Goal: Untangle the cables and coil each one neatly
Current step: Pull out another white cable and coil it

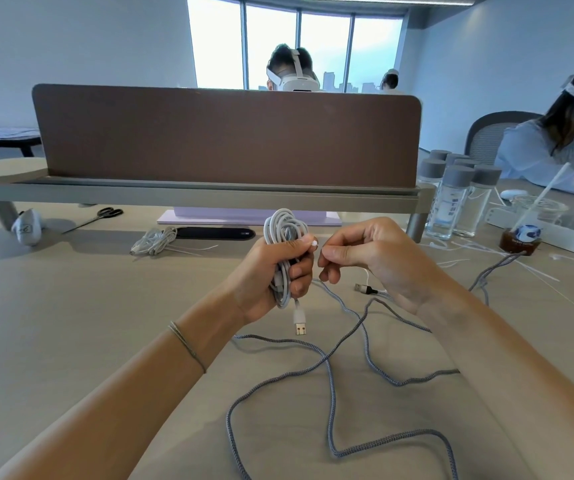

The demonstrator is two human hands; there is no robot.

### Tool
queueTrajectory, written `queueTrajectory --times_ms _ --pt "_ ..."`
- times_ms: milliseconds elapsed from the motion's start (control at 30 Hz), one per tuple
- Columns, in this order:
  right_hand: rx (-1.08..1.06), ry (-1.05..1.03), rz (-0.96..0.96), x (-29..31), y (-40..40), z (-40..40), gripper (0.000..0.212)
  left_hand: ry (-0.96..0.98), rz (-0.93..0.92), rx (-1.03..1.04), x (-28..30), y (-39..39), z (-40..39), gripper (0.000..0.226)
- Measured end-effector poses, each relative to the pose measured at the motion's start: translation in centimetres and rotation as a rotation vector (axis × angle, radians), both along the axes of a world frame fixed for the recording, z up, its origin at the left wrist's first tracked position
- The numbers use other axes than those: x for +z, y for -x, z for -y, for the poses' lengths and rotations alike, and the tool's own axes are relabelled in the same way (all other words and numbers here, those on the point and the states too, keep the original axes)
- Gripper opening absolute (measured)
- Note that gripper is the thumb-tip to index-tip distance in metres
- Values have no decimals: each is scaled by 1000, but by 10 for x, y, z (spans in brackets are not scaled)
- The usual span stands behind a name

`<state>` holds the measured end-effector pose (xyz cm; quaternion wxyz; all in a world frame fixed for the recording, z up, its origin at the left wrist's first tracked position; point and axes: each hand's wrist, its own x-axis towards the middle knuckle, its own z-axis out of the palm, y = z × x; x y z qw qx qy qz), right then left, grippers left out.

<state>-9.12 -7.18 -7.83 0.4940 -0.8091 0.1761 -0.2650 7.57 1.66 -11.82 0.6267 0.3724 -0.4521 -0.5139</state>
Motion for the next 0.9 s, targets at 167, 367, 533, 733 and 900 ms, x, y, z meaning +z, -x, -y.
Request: queueTrajectory --times_ms 167,367,533,733,900 --pt "-1 0 -6 0 0 1 19 4 24 -8 0 -1 0 18" --pt "6 5 -22 1 1 1 21 13 65 1 -1 -1 0 19" --pt "2 19 -18 1 2 1 21 -3 85 15 -1 -1 -1 18" --pt "53 36 -38 0 1 2 21 -1 139 33 -2 1 0 19" --pt "32 51 -4 -3 1 4 15 -5 136 38 -2 0 0 20"
